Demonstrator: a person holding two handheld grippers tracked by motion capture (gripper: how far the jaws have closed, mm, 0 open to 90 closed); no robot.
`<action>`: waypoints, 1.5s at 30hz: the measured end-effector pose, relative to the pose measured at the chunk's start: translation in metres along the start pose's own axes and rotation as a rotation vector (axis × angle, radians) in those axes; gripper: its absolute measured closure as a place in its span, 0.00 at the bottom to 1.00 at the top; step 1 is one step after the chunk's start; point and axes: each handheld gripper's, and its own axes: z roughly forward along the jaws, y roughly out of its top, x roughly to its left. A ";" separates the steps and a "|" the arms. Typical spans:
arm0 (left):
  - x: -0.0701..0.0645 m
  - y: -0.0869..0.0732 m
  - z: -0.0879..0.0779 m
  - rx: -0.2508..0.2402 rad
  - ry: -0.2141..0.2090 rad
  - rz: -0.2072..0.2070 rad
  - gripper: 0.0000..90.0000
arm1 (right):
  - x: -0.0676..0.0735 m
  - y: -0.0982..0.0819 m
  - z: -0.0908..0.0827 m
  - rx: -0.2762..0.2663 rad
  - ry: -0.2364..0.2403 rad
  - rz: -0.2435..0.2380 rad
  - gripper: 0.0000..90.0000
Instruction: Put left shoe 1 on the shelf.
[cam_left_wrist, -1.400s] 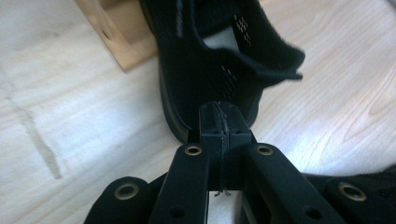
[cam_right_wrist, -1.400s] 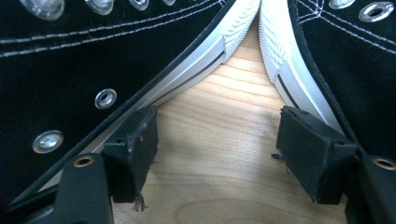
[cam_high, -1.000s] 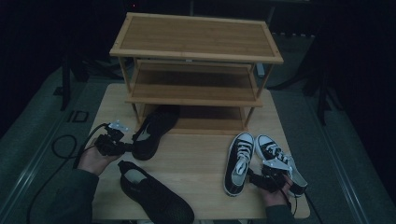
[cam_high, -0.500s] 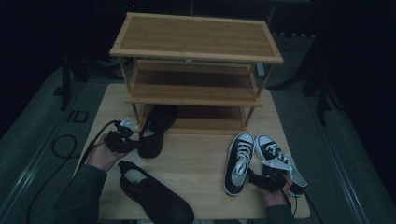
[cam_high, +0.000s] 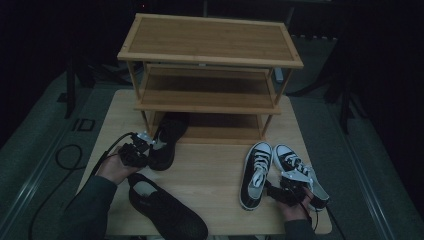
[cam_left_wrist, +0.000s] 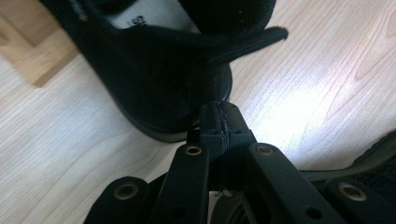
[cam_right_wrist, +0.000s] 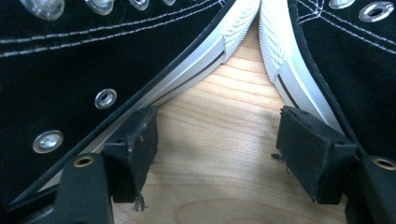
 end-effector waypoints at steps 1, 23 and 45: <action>0.000 0.000 0.000 0.000 0.000 0.000 1.00 | 0.000 0.000 0.000 0.000 0.000 0.000 0.32; 0.007 0.010 -0.007 -0.028 0.033 0.014 0.99 | 0.000 0.000 0.000 0.000 0.000 -0.001 0.32; 0.013 0.028 0.017 0.026 0.036 0.024 1.00 | 0.000 0.000 0.000 0.000 0.000 0.000 0.32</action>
